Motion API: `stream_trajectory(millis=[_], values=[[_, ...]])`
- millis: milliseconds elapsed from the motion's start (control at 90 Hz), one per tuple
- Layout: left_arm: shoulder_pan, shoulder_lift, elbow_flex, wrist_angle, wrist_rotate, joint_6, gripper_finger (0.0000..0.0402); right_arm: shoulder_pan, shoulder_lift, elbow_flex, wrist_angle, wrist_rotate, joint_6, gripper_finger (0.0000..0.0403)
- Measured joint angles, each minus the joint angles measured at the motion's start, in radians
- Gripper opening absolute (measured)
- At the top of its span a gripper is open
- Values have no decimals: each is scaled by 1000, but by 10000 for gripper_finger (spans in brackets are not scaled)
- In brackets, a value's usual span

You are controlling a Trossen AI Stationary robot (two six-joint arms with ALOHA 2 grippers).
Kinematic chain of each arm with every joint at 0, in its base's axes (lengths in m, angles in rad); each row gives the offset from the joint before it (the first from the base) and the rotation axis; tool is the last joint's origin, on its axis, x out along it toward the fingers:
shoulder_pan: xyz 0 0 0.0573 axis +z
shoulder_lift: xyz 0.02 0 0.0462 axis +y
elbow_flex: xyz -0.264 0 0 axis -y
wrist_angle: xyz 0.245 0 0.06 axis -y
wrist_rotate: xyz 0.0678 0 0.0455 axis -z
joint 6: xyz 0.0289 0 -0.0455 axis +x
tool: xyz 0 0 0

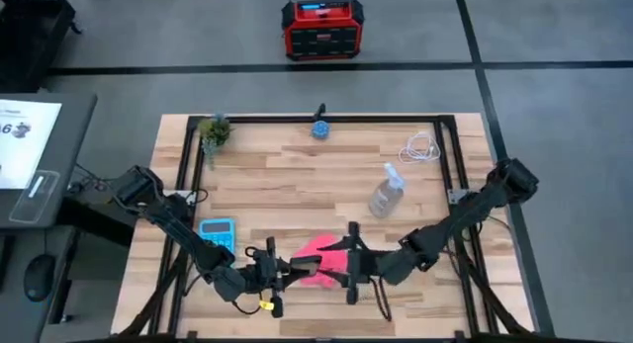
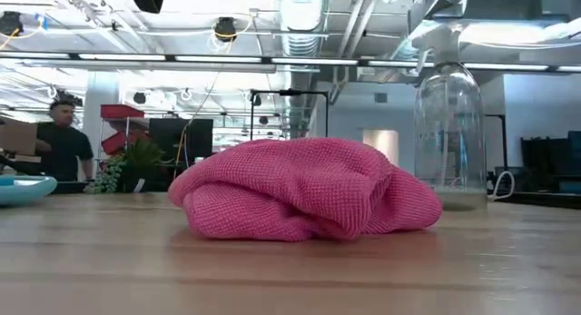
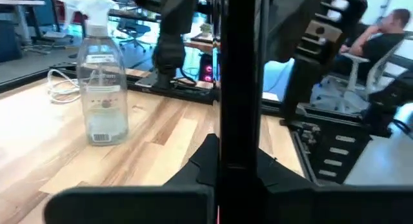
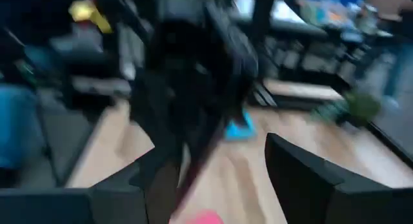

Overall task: Apply microfiber cloth
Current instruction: Wipe the front of the black cellphone using pink microfiber cloth

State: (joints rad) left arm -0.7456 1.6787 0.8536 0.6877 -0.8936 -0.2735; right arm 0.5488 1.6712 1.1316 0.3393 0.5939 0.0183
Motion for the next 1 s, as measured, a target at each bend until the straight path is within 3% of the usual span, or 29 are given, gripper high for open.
stream_trajectory(millis=[89, 189, 422, 556, 689, 844, 1000], values=[[0, 0, 0, -3, -1, 0, 8, -32, 29, 0, 77, -98, 3, 201], [1, 0, 0, -4, 0, 1, 12, -51, 53, 0, 126, -128, 7, 170], [3, 0, 0, -44, 4, 5, 14, -24, 48, -1, 173, -59, 5, 21], [3, -1, 1, -45, -1, 3, 27, -18, 39, -1, 140, -12, 67, 20], [3, 0, -1, -62, -23, -5, 63, -26, 32, 2, 52, 10, 158, 18], [2, 0, -2, -173, -22, -53, 103, -27, 32, 2, -11, 23, 172, 17], [0, 0, -2, -275, -21, -119, 114, -28, 21, 1, -92, 36, 203, 17]])
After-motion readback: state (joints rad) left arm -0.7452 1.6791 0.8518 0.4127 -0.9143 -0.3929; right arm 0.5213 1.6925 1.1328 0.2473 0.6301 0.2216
